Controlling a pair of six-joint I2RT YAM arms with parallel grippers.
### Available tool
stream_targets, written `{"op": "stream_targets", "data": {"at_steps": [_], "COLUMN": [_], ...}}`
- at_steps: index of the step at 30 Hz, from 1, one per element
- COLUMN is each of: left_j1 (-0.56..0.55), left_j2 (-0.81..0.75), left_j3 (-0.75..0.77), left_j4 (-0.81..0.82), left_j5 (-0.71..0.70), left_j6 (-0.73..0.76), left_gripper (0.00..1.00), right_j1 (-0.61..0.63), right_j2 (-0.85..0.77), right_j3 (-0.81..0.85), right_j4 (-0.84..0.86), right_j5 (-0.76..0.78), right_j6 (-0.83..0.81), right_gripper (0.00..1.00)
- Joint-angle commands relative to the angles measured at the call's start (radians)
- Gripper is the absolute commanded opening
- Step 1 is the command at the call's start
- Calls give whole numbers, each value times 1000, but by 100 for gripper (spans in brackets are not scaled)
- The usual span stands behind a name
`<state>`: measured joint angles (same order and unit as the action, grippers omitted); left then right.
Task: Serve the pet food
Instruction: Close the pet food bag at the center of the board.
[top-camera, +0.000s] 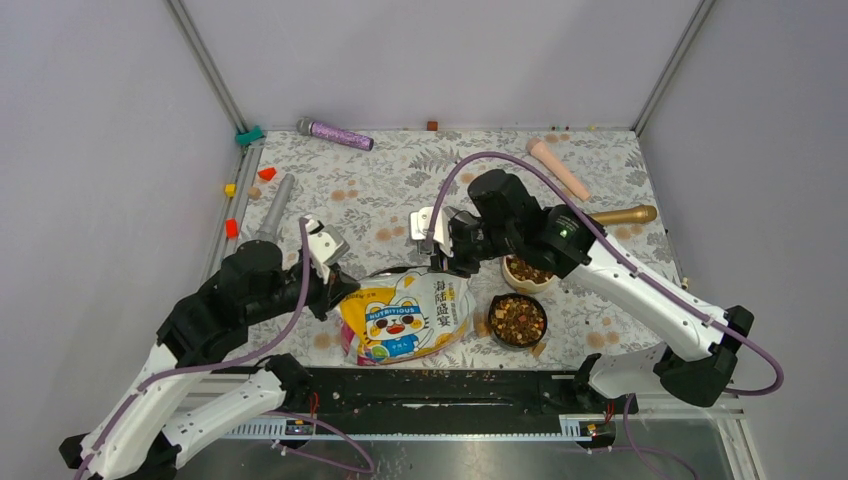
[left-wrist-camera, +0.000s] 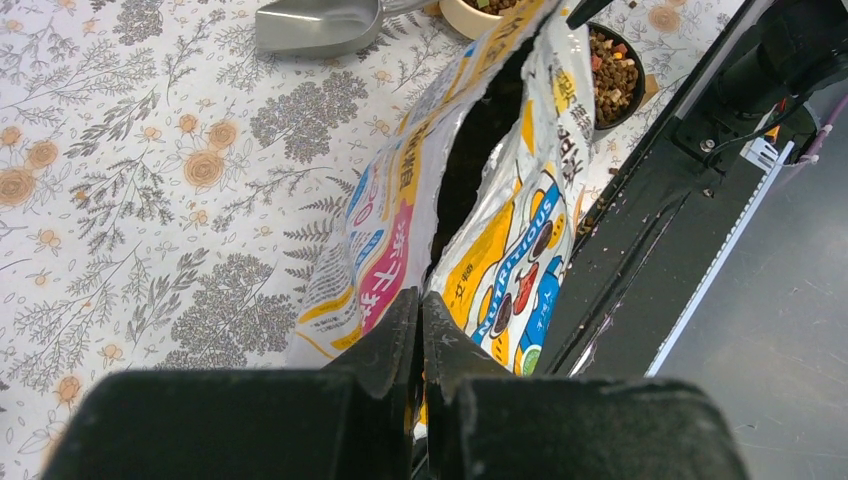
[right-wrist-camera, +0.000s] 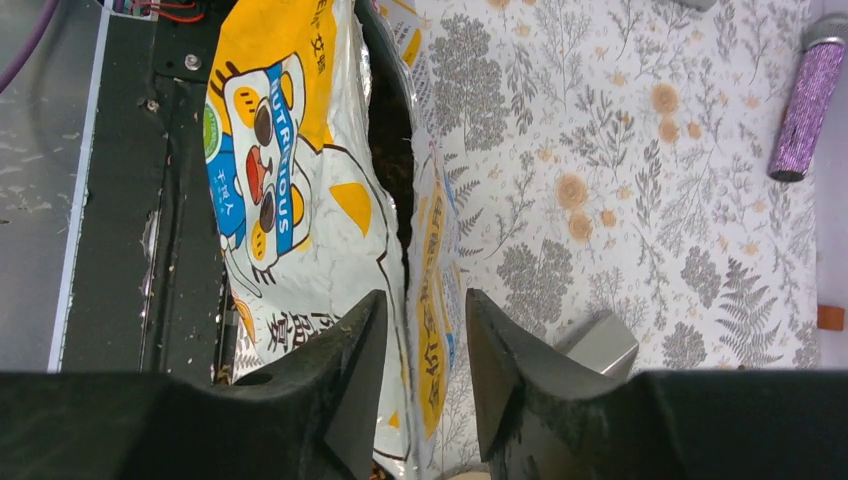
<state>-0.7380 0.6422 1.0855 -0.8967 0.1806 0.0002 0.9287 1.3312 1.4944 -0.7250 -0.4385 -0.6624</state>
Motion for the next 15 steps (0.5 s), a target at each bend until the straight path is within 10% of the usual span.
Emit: {"op": "stream_targets", "data": {"at_steps": [1, 15], "left_j1": [5, 8], "left_j2": [-58, -62], "left_j3": [23, 26], "left_j4": [61, 62], "left_j5": [-17, -3], "left_j6": [4, 6], "left_gripper": [0, 0], "right_j1": [31, 74], "right_j2": [26, 156], "right_j3": [33, 145], "right_j4": [60, -21], "right_j5": [-13, -19], "right_j6": [6, -13], "right_gripper": [43, 46]}}
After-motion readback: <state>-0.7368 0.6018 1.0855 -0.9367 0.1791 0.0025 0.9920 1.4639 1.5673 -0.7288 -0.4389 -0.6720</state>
